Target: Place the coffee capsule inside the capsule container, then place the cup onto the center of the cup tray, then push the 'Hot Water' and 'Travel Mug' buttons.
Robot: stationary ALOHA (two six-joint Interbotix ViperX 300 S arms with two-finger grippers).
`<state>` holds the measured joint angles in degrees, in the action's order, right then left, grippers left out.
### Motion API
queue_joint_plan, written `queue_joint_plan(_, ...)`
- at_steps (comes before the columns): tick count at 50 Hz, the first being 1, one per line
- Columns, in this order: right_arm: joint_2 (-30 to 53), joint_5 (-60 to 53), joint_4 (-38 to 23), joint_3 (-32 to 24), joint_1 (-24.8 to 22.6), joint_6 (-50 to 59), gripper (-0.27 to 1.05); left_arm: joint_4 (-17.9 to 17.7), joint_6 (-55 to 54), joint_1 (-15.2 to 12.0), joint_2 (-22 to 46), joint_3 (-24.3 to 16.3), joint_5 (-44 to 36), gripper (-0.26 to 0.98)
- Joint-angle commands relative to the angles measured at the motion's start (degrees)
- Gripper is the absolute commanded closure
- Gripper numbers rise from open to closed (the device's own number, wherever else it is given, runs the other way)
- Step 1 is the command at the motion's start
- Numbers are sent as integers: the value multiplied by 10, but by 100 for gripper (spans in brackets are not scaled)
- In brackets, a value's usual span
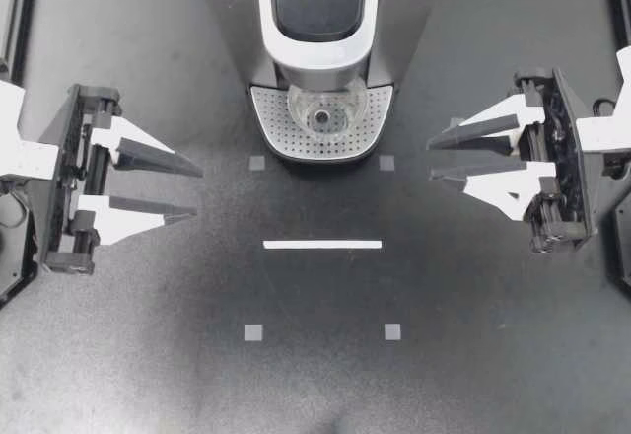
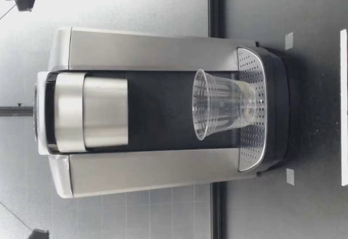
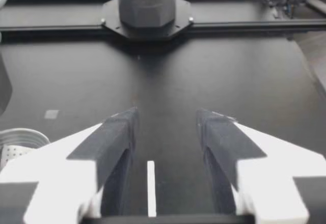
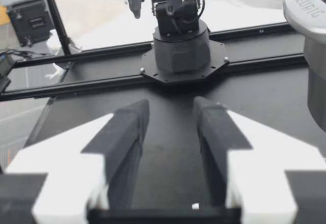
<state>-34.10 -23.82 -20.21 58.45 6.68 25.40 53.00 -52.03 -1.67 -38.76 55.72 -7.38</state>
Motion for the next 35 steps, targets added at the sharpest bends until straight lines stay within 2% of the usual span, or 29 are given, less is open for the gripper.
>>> queue_joint_plan(1, -6, -6, 1, -10, -4, 0, 30, -1, -1, -2, -2, -14, -2, 30)
queue_joint_plan(35, -18, -6, 1, -4, -4, -1, 30, -1, 0, -2, -3, -14, -4, 30)
